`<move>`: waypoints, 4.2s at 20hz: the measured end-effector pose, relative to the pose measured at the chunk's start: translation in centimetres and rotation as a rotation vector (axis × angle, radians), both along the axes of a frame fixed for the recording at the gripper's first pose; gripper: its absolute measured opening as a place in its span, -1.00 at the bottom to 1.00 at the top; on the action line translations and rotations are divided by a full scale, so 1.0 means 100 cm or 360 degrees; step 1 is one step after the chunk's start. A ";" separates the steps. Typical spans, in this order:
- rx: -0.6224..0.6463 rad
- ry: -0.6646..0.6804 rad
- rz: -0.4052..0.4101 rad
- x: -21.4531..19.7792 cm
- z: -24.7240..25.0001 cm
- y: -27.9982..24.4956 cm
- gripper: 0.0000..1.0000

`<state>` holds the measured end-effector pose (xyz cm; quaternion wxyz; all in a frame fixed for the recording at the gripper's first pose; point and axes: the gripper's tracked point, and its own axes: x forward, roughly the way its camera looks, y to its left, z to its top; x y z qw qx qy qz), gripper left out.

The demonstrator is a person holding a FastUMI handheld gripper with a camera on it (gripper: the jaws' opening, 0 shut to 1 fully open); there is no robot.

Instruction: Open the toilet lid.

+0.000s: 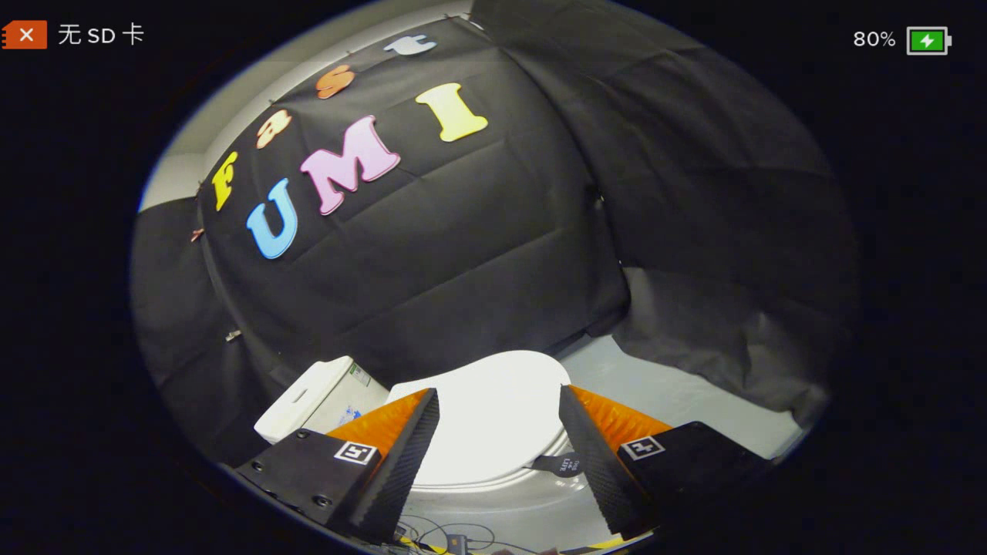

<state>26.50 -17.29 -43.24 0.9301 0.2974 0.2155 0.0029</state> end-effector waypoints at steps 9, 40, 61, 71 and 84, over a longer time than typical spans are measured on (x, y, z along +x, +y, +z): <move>0.0411 0.0350 -0.0087 -0.005 -0.127 -0.012 0.98; 0.0535 0.0283 -0.0010 0.022 -0.038 0.046 -0.89; -0.0254 0.0067 0.0033 0.037 0.117 0.160 -0.89; -0.0517 -0.0086 0.0081 0.041 0.166 0.234 -0.89; -0.0853 -0.0280 0.0176 0.041 0.204 0.335 -0.89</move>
